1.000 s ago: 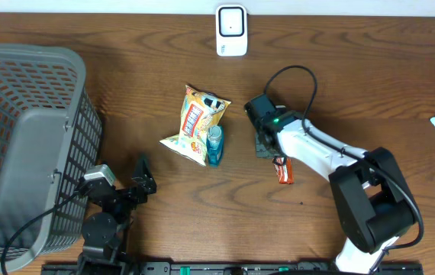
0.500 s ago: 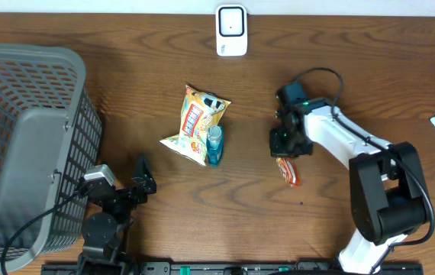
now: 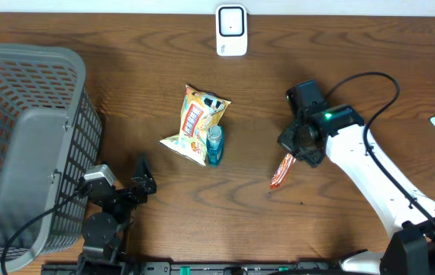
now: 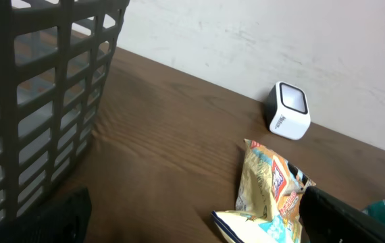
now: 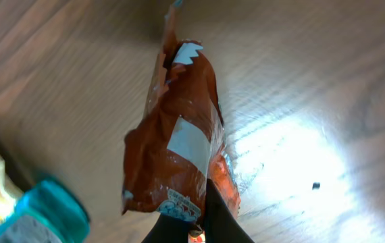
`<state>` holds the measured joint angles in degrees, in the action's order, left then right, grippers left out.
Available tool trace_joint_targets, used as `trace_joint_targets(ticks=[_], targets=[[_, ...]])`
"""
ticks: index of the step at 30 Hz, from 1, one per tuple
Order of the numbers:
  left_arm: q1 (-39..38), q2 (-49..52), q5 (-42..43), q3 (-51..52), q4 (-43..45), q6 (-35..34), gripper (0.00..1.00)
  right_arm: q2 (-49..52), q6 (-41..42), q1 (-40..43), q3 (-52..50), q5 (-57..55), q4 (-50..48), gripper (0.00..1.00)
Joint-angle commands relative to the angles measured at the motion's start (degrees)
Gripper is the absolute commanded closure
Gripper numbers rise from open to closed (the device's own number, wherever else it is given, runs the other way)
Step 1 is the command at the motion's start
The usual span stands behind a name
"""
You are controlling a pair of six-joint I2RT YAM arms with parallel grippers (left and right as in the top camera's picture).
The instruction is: Scan the item barcode
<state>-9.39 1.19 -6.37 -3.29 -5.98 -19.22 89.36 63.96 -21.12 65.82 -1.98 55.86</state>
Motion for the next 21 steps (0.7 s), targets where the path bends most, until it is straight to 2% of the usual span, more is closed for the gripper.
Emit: trace_joint_targets(ticks=[1,4,14,15,17,19,21], targets=[[0.3,-0.2,-0.7,1.3,-1.2,0.7,0.02,0.9,13.1,-0.3,-0.7,-4.8,0.3,0.99],[0.3,-0.2,-0.7,1.3,-1.2,0.7,0.02,2.4,15.8,-0.3,-1.7,-5.2,0.2,0.99],[0.3,-0.2,-0.7,1.3,-1.2,0.7,0.02,12.5,16.1,-0.2,-2.4,-7.0,0.5,0.98],[0.3,-0.2,-0.7,1.3,-1.2,0.7,0.02,14.5,16.1,-0.2,-2.4,-6.8,0.7,0.94],[0.3,-0.2,-0.7,1.3,-1.2,0.7,0.02,16.8,15.4,-0.2,-2.4,-6.4,0.9,0.79],[0.3,-0.2,-0.7,1.3,-1.2,0.7,0.02,18.6,13.2,-0.2,-2.4,-6.5,1.2,0.73],[0.3,-0.2,-0.7,1.3,-1.2,0.7,0.02,19.6,12.1,-0.2,-2.4,-6.5,2.0,0.54]])
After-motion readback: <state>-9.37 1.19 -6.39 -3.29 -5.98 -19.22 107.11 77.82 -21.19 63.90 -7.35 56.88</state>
